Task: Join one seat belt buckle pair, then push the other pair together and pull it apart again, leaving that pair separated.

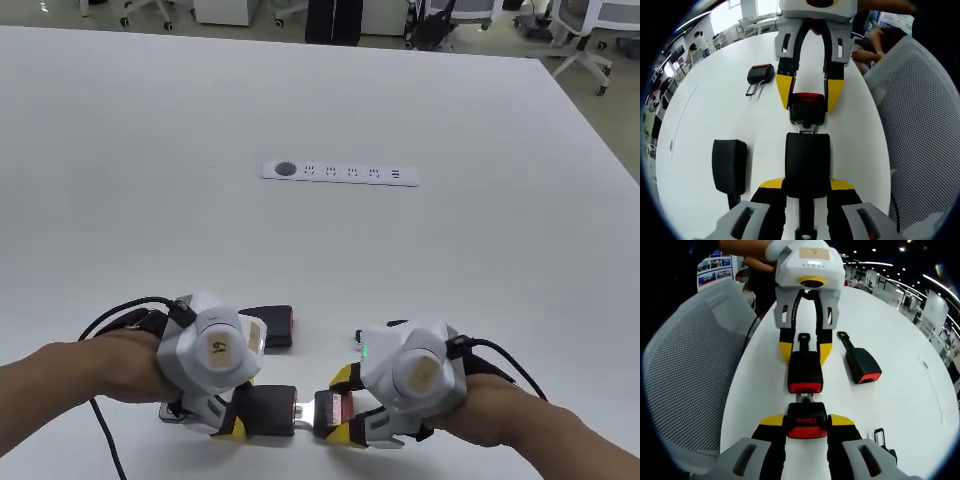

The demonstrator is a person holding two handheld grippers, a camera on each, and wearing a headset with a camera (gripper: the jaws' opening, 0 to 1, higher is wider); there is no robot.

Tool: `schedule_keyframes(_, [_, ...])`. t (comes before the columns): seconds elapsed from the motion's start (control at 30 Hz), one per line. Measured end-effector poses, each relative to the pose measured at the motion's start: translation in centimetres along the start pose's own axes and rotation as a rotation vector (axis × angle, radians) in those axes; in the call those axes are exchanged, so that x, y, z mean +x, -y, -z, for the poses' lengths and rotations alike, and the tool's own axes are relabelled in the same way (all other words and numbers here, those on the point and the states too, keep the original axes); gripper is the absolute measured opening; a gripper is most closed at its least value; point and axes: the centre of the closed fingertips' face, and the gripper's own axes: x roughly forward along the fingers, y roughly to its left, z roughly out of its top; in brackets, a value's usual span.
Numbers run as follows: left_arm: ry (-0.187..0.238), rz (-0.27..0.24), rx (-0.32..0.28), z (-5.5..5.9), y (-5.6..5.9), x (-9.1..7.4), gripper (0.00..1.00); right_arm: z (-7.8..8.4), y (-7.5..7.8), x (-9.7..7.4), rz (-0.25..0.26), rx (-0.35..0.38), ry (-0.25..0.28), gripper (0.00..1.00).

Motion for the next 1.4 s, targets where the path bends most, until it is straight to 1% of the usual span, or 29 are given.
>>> schedule_keyframes(0.17, [-0.009, -0.003, 0.004, 0.0, 0.0, 0.0, 0.32, -0.7, -0.1, 0.6, 0.0, 0.004, 0.008, 0.26])
schedule_keyframes(0.33, [-0.007, -0.004, -0.001, 0.0, 0.0, 0.0, 0.31, -0.7, 0.0, 0.7, -0.001, 0.009, 0.011, 0.26])
schedule_keyframes(0.4, [-0.011, -0.004, -0.001, 0.0, 0.0, 0.0, 0.31, -1.0, 0.0, 0.8, 0.004, 0.012, 0.02, 0.26])
schedule_keyframes(0.5, [-0.022, -0.008, 0.003, 0.0, -0.1, 0.0, 0.31, -1.1, -0.2, 0.8, 0.002, 0.011, 0.011, 0.26])
schedule_keyframes(0.6, [-0.026, -0.012, 0.0, 0.0, -0.1, 0.0, 0.31, -1.0, -0.1, 0.7, 0.0, 0.011, 0.012, 0.26])
schedule_keyframes(0.7, [-0.029, -0.011, -0.004, 0.0, -0.2, 0.0, 0.31, -1.4, -0.2, 0.9, 0.004, 0.017, 0.015, 0.26])
schedule_keyframes(0.73, [-0.032, -0.005, 0.039, -0.1, -0.2, -0.1, 0.31, -2.2, 0.4, 1.0, 0.039, -0.021, 0.041, 0.26])
schedule_keyframes(0.77, [-0.033, -0.01, 0.01, 0.0, -0.1, -0.4, 0.31, -1.6, 0.0, 1.1, 0.016, -0.001, 0.019, 0.26])
schedule_keyframes(0.87, [-0.033, -0.01, 0.012, -0.2, 0.0, -0.3, 0.31, -1.1, 0.2, 1.3, 0.01, -0.002, 0.016, 0.26])
schedule_keyframes(0.9, [-0.032, -0.01, 0.013, -0.2, 0.1, -0.4, 0.31, -1.1, 0.3, 1.1, 0.025, 0.015, 0.015, 0.26])
schedule_keyframes(0.93, [-0.031, -0.01, 0.012, -0.2, 0.1, -0.4, 0.31, -1.1, 0.2, 1.1, 0.025, 0.015, 0.015, 0.26])
schedule_keyframes(1.07, [-0.023, -0.01, 0.014, -0.1, 0.1, -0.4, 0.31, -1.5, -0.3, 0.6, 0.022, -0.005, 0.012, 0.27])
schedule_keyframes(1.17, [-0.02, -0.008, 0.027, -0.1, 0.2, -0.4, 0.32, -1.3, -0.4, 0.8, 0.015, 0.0, 0.017, 0.27])
schedule_keyframes(1.2, [-0.02, -0.007, 0.03, -0.1, 0.2, -0.4, 0.32, -1.1, -0.2, 1.0, 0.016, -0.002, 0.02, 0.27])
schedule_keyframes(1.23, [-0.02, -0.006, 0.043, 0.0, 0.3, -0.4, 0.32, -1.2, -0.3, 0.9, 0.013, -0.014, 0.021, 0.27])
schedule_keyframes(1.3, [-0.016, -0.002, 0.051, 0.0, 0.3, -0.5, 0.32, -1.1, -0.3, 0.9, 0.006, -0.014, 0.025, 0.27])
schedule_keyframes(1.33, [-0.014, 0.0, 0.051, -0.1, 0.3, -0.5, 0.32, -1.0, -0.1, 1.0, 0.005, -0.014, 0.026, 0.27])
schedule_keyframes(1.4, [-0.014, 0.0, 0.051, -0.2, 0.3, -0.4, 0.32, -1.1, -0.4, 0.9, 0.008, -0.012, 0.025, 0.27])
